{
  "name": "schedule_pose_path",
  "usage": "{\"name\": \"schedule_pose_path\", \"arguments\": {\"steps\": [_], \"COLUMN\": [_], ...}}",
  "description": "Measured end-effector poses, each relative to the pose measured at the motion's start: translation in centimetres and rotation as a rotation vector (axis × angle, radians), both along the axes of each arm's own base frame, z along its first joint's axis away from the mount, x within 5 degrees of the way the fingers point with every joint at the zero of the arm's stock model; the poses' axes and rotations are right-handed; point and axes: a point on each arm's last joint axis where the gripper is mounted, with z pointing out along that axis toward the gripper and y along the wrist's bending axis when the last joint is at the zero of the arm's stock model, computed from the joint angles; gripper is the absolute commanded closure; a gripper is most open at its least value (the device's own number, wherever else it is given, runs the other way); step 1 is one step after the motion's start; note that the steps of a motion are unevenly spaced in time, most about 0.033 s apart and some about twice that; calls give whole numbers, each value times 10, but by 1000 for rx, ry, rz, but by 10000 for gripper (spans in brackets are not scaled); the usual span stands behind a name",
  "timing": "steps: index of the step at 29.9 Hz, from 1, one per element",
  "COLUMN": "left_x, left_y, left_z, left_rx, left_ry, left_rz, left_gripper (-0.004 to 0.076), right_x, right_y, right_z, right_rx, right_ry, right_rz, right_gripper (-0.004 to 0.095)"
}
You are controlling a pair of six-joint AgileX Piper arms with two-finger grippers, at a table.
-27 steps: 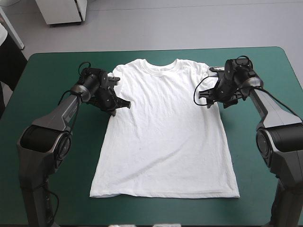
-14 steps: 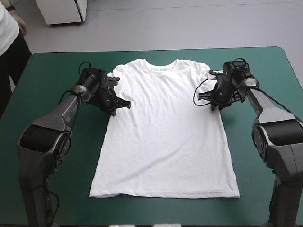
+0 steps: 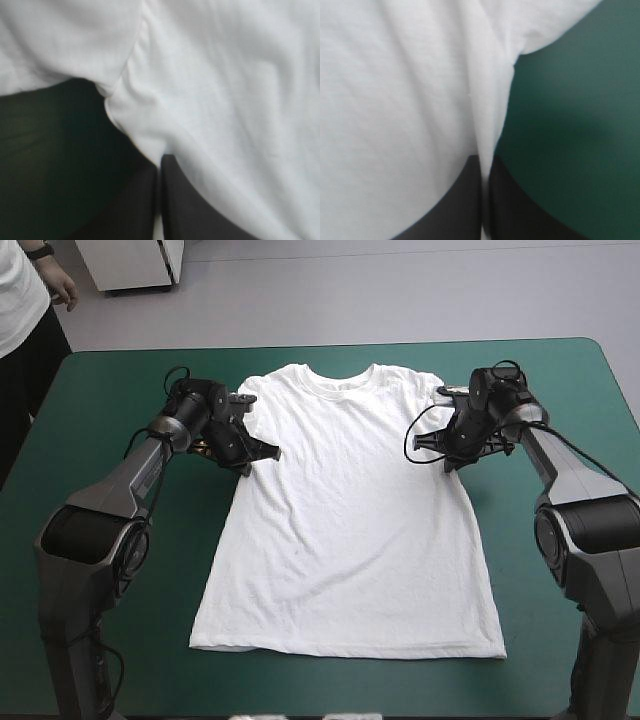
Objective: Fold the cloth
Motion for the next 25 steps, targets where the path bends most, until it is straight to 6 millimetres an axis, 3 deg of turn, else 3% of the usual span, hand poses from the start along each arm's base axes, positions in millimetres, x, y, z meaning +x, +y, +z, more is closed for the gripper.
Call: {"name": "schedule_pose_path", "arguments": {"steps": [10,25], "left_x": [-29,-99], "left_y": [8,28], "left_z": [120,261], "left_rx": [-68,-128], "left_ry": [-294,-698], "left_rz": [-1,-18], "left_gripper": [734,734], "right_x": [-40,-114], "right_y": [-8,-21], "right_z": [123,264], "right_rx": [12,55], "right_ry": [-294,-698], "right_rz": [8,2], "right_gripper": [925,925]}}
